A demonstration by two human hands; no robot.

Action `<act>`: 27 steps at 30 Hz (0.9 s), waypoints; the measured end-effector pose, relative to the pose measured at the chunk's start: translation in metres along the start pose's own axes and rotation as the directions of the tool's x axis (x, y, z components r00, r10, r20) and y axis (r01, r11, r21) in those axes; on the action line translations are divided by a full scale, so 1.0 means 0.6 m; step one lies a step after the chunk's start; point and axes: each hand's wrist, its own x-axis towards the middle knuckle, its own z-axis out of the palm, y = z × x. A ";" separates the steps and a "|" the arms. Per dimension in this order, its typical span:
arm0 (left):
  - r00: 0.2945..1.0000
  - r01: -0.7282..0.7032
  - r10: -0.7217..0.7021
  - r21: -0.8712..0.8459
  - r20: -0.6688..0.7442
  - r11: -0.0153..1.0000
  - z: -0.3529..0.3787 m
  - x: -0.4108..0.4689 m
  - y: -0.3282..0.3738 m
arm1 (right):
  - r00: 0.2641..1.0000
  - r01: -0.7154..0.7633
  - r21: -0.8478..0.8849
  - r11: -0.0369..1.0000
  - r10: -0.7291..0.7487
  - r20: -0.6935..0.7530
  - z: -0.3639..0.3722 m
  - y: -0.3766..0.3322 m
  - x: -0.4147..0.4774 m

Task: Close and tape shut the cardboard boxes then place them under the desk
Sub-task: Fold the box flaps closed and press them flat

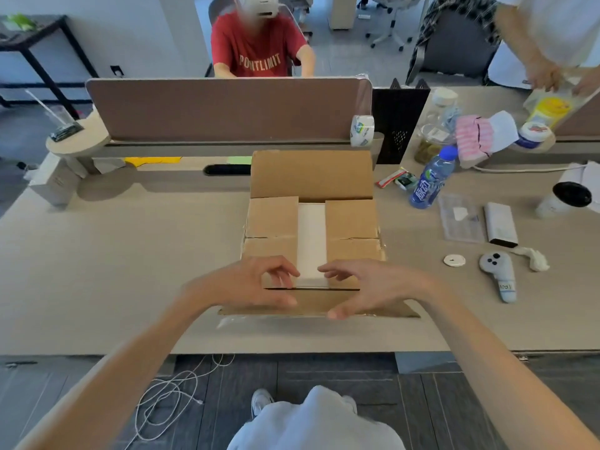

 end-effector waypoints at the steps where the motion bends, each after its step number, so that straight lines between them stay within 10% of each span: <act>1: 0.999 -0.005 0.004 0.022 0.037 1.000 0.006 -0.002 -0.001 | 0.999 0.003 -0.028 1.000 -0.002 0.037 0.002 -0.003 -0.002; 6: 0.989 -0.127 0.108 0.216 0.097 0.968 0.017 -0.006 -0.012 | 1.000 -0.015 -0.242 0.970 0.020 0.018 0.007 -0.011 -0.009; 11: 0.955 -0.193 0.210 0.100 -0.208 0.976 -0.022 -0.012 -0.014 | 0.960 0.040 -0.110 0.993 -0.069 -0.270 -0.021 0.000 -0.005; 16: 0.884 -0.058 0.029 -0.048 -0.467 0.997 -0.073 0.010 -0.060 | 0.886 0.058 -0.144 0.988 -0.117 -0.448 -0.055 0.045 0.034; 27: 0.857 0.134 -0.184 -0.138 -0.481 0.981 -0.061 0.121 -0.175 | 0.798 -0.191 -0.112 0.975 0.088 -0.597 -0.027 0.173 0.160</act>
